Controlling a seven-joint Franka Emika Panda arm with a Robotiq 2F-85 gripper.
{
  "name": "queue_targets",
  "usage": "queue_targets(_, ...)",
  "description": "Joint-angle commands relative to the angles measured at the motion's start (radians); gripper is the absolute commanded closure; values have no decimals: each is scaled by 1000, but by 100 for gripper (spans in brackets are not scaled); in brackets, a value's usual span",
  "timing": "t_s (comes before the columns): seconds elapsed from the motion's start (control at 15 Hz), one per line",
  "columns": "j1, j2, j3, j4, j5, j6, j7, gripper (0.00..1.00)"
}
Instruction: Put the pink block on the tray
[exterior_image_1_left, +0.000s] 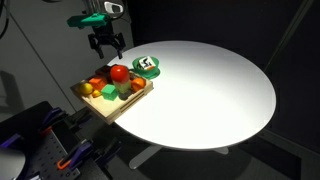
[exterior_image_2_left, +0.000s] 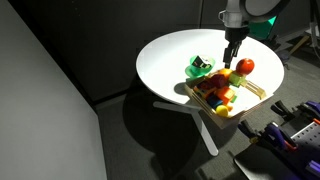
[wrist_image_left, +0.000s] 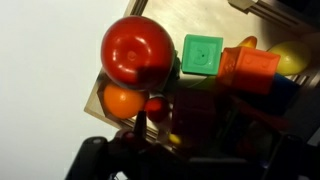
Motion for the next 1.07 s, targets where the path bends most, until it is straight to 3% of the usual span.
queue_targets(0.0, -15, -68, -11, -18, 11, -8, 19, 0)
queue_targets(0.4, -34, -116, -33, -6, 16, -66, 144, 0)
queue_targets(0.73, -47, -149, -46, 17, 92, -242, 217, 0)
queue_targets(1.0, -59, -187, -56, 18, 150, -319, 226, 0)
